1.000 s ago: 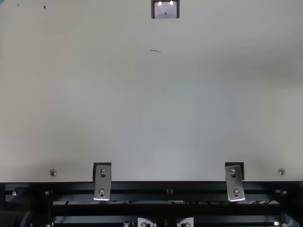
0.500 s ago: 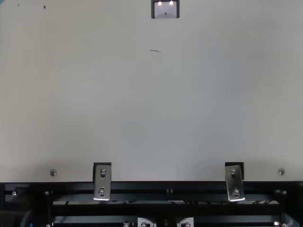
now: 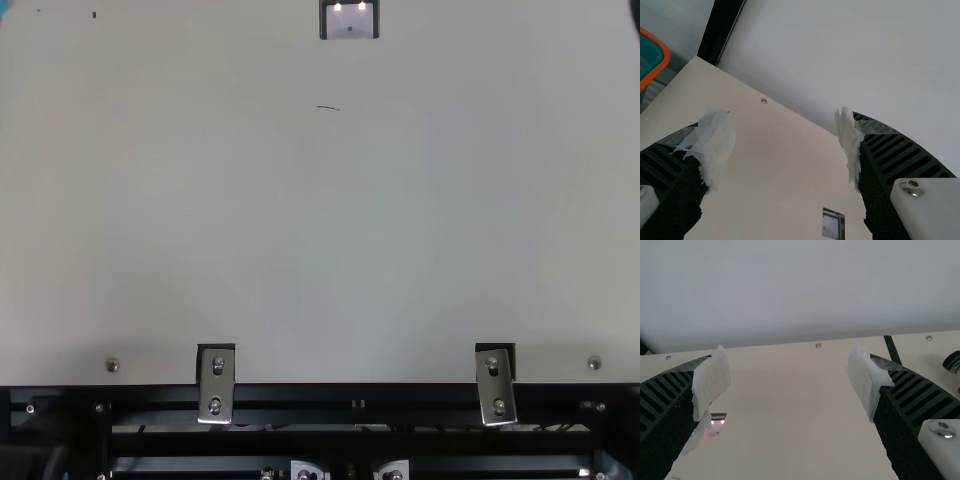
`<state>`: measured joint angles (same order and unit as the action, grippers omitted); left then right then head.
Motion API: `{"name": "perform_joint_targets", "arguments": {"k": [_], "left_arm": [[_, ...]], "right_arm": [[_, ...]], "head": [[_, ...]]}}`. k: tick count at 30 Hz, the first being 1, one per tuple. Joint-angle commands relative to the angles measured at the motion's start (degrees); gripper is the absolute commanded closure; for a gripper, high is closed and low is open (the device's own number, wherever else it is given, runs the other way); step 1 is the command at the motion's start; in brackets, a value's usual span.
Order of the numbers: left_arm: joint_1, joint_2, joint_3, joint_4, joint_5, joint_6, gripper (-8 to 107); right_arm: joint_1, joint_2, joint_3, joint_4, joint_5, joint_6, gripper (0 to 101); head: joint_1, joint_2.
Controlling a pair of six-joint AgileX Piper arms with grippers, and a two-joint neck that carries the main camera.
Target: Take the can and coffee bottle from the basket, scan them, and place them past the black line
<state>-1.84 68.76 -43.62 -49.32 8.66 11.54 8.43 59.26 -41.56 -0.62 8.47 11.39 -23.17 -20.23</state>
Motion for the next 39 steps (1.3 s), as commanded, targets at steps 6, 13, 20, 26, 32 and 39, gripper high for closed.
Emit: {"name": "perform_joint_targets", "arguments": {"k": [6, 13, 20, 26, 32, 39], "left_arm": [[1.5, -6.9, 2.2, 12.4, 5.5, -3.2, 9], [2.2, -18.9, 6.1, 26.8, 10.8, -8.9, 9], [0.2, -31.2, 15.0, 36.2, 10.6, -14.0, 9], [-1.1, -41.0, 25.7, 40.2, 8.4, -17.3, 9], [-0.5, -48.6, 36.4, 41.5, 5.6, -18.3, 9], [-0.7, -48.6, 36.4, 41.4, 5.8, -18.3, 9]], "right_arm": [[1.0, -5.8, 0.5, 4.1, 9.1, -2.7, 0], [0.9, -11.8, 4.3, 4.7, 11.9, -3.5, 0], [1.2, -18.9, 12.5, 4.2, 9.6, -2.9, 0], [1.2, -26.2, 21.9, 3.9, 5.6, -1.8, 0], [0.6, -29.8, 25.9, 3.6, 3.0, -1.5, 0], [0.0, -32.3, 30.3, 3.3, 1.2, -1.4, 0]], "head": [[-1.8, 0.4], [-1.8, 0.4], [-1.8, 0.4], [-1.8, 0.4], [-1.8, 0.4], [-1.8, 0.4]]}}
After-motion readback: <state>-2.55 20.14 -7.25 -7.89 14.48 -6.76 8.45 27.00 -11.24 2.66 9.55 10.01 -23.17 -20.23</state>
